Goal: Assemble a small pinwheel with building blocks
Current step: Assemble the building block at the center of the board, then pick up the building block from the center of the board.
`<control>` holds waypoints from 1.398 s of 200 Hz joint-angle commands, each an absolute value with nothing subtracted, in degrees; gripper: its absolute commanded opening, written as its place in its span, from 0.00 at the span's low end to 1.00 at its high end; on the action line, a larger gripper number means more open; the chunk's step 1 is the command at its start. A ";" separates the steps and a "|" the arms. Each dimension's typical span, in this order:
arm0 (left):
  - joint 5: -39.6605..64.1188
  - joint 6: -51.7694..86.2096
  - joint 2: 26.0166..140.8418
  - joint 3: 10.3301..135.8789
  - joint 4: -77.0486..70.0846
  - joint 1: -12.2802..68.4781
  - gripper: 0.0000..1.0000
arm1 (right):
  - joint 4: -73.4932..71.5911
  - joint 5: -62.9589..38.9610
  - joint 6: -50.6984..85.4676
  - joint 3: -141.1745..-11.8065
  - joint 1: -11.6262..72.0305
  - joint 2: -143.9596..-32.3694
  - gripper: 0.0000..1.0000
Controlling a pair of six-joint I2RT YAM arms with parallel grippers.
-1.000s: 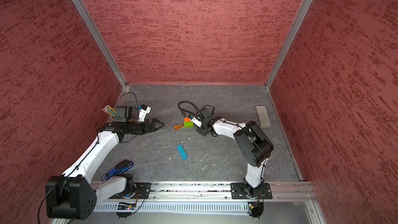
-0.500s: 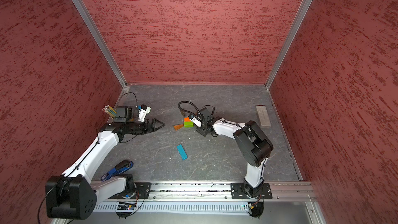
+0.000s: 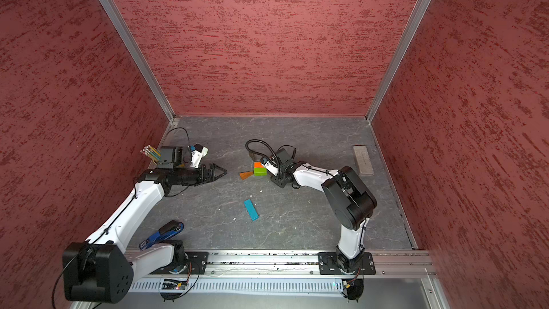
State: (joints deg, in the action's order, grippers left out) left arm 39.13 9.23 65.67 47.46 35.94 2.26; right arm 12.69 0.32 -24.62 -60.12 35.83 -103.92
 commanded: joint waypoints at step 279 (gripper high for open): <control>28.94 11.87 46.58 43.07 33.70 -4.57 1.00 | 11.09 8.89 13.71 -53.84 65.29 -96.16 0.57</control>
State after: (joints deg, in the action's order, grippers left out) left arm 28.14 10.96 46.92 43.72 34.85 -4.03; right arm 11.44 8.14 10.83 -50.96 64.51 -94.43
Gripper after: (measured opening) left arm 0.996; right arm 0.570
